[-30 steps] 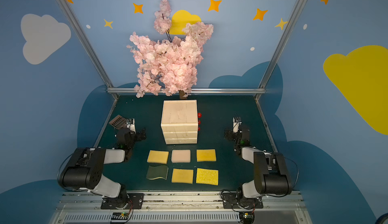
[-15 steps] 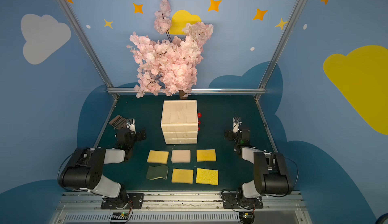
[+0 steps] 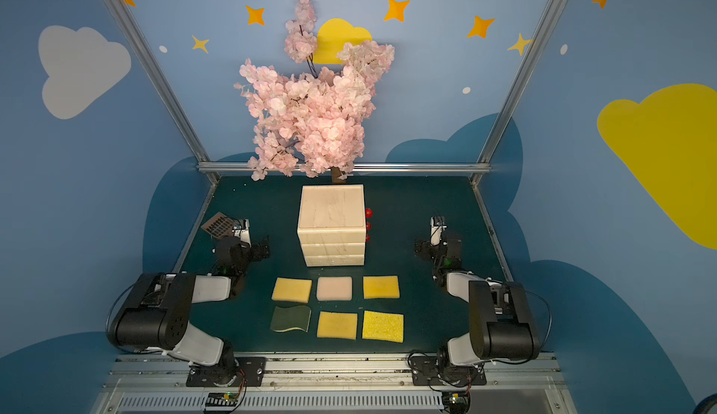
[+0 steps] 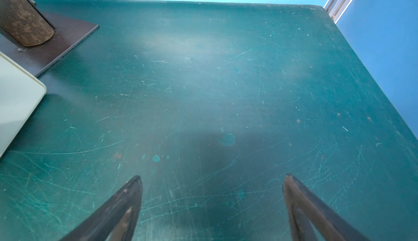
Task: Take the sponge out of the drawer
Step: Reset both arms
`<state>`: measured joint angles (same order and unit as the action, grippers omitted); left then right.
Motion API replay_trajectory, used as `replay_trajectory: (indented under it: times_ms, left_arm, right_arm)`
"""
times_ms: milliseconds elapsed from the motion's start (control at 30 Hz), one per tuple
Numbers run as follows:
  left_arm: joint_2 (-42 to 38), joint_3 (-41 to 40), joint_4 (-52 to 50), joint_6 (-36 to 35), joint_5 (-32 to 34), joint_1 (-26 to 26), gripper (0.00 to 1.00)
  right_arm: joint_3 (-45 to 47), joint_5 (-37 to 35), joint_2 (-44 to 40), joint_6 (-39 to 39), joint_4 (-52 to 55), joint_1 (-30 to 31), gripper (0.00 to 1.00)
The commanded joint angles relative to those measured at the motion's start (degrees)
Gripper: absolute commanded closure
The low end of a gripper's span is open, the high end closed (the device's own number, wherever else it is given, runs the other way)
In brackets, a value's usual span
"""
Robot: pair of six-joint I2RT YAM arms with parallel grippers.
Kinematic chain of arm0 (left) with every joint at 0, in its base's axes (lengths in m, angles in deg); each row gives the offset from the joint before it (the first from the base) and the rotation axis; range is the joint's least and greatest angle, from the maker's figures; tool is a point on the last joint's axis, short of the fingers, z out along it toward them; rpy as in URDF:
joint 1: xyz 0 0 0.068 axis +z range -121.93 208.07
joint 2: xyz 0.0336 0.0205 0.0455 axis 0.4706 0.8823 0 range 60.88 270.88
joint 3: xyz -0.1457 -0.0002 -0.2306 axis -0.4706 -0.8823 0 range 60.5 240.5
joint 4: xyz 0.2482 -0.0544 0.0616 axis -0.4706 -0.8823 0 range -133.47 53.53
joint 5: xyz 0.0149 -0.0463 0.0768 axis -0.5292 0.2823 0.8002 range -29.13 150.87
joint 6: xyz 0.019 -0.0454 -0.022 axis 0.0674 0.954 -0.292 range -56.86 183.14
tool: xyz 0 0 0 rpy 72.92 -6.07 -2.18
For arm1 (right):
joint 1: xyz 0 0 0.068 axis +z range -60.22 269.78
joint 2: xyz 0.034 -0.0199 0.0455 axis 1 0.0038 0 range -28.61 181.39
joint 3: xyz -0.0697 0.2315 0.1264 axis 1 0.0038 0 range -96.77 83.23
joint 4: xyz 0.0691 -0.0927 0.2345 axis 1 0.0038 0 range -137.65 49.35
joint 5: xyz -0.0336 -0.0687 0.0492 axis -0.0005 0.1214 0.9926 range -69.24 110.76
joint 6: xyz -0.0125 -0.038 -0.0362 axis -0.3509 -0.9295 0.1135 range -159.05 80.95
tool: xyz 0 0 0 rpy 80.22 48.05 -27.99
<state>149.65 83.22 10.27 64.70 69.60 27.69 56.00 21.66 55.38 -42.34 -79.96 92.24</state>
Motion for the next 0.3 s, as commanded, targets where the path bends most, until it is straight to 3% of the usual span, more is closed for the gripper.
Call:
replay_trajectory:
  times_ms: [0,267]
  left_arm:
    - [-0.4,0.3,0.0,0.1,-0.5,0.1,0.0]
    - [-0.6,0.1,0.2,0.2,-0.5,0.0,0.0]
  right_arm:
    - [-0.5,-0.5,0.3,0.2,0.0,0.2,0.04]
    - [-0.5,-0.5,0.4,0.2,-0.1,0.2,0.04]
